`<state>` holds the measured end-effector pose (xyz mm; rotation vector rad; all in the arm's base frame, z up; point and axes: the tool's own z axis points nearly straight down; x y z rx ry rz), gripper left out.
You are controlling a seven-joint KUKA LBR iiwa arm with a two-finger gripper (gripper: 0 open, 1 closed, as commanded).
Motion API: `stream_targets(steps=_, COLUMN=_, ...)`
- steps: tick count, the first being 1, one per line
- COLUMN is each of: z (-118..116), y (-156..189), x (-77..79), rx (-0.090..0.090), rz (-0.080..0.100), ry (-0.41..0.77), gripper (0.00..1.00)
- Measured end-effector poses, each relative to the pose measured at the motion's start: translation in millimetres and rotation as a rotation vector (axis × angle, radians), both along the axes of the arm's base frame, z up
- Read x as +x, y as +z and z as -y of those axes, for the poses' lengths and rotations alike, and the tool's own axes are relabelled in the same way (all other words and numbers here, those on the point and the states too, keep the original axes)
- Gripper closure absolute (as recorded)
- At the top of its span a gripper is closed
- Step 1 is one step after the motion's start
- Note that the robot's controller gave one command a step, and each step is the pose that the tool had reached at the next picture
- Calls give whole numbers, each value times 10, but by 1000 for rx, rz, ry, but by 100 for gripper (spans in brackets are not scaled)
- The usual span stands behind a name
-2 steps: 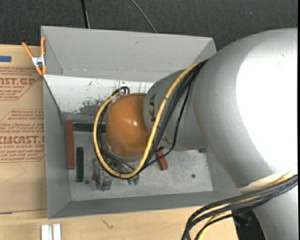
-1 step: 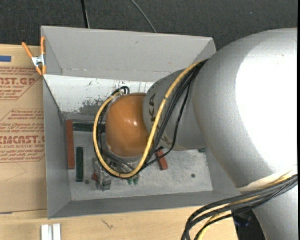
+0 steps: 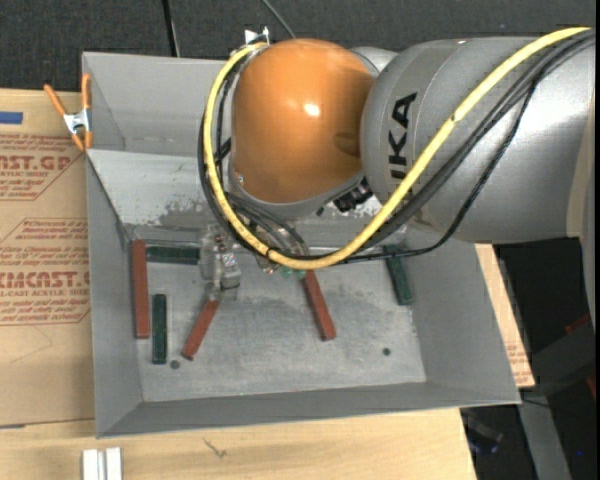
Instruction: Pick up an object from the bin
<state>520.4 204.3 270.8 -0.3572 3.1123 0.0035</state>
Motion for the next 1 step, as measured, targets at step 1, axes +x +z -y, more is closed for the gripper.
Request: stream_targets(steps=1, z=5, y=-42, x=-10, rx=-2, rz=-6, ry=0, gripper=100)
